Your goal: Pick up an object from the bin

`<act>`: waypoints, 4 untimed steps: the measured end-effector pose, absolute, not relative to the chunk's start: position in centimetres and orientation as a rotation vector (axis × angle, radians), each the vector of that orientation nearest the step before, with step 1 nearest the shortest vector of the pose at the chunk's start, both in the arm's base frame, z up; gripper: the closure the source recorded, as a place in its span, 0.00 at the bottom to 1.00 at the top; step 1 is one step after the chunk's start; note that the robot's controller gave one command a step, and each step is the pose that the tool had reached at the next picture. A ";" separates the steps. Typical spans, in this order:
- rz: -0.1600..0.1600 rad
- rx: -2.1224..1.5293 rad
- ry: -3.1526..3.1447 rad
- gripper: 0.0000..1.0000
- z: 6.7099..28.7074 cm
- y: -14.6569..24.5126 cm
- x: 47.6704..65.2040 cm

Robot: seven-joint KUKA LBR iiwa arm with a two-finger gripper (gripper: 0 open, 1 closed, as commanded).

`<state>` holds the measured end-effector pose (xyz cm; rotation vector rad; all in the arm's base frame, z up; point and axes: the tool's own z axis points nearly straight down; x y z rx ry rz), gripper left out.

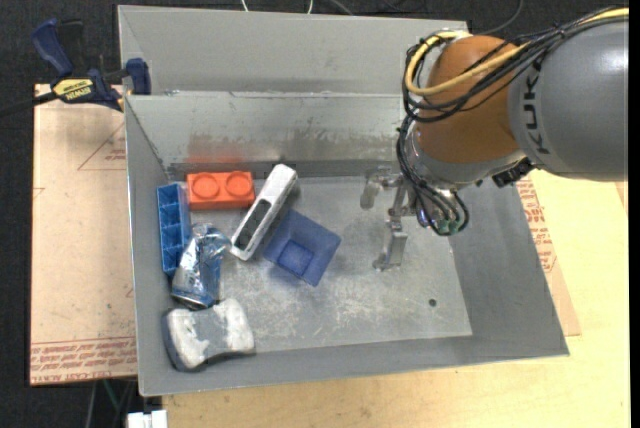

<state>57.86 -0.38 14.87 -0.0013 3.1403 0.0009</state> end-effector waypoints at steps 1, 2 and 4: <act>0.001 -0.001 3.140 0.00 14.9 -0.4 57.9; 0.000 -0.086 3.138 0.00 14.8 -0.4 57.8; 0.003 -0.520 3.100 0.00 11.5 3.1 56.5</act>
Offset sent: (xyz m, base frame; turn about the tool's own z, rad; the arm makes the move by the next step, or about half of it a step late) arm -0.0108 -0.0055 -0.0113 -0.3292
